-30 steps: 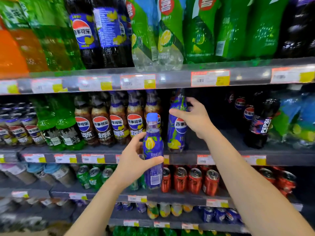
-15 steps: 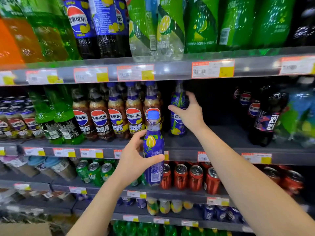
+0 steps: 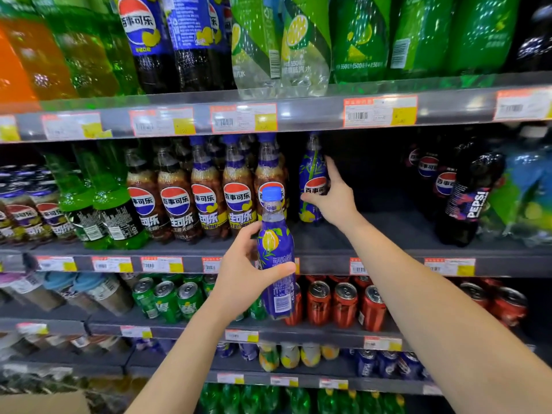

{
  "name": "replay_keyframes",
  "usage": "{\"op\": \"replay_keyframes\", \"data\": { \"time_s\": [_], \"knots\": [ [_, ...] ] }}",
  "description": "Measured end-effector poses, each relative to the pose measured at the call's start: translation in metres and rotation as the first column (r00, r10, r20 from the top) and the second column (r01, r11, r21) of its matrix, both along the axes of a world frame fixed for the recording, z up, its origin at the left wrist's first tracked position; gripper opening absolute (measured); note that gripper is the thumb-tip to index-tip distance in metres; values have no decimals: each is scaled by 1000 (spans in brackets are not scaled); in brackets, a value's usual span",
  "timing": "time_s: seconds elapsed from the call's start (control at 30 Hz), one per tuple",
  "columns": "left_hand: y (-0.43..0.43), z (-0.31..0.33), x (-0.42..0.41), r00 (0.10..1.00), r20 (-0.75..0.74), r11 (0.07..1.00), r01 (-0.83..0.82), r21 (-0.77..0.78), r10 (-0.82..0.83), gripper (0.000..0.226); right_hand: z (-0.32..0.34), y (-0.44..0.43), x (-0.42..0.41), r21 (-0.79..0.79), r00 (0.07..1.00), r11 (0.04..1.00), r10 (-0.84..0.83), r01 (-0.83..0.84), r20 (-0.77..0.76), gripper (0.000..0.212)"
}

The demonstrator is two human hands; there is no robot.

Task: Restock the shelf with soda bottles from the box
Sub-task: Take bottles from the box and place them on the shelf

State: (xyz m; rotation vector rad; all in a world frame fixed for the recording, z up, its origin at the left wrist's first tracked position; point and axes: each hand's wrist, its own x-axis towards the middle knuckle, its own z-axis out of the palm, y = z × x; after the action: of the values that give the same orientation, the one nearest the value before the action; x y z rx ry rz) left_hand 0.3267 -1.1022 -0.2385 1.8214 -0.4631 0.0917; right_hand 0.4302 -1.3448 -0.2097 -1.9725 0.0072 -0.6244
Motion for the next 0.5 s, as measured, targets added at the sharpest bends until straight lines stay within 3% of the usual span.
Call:
{"op": "replay_keyframes", "data": {
  "time_s": [0.3,0.5],
  "knots": [
    [-4,0,-3,1000,13,999,-9,-34,9,80,13,-2,47,-51,971,985,-173,167,-165,108],
    [-3,3,-7,1000,16,999,-18,-29,19,79,14,-6,61,-61,968,983,-180,171,-174,109]
  ]
}}
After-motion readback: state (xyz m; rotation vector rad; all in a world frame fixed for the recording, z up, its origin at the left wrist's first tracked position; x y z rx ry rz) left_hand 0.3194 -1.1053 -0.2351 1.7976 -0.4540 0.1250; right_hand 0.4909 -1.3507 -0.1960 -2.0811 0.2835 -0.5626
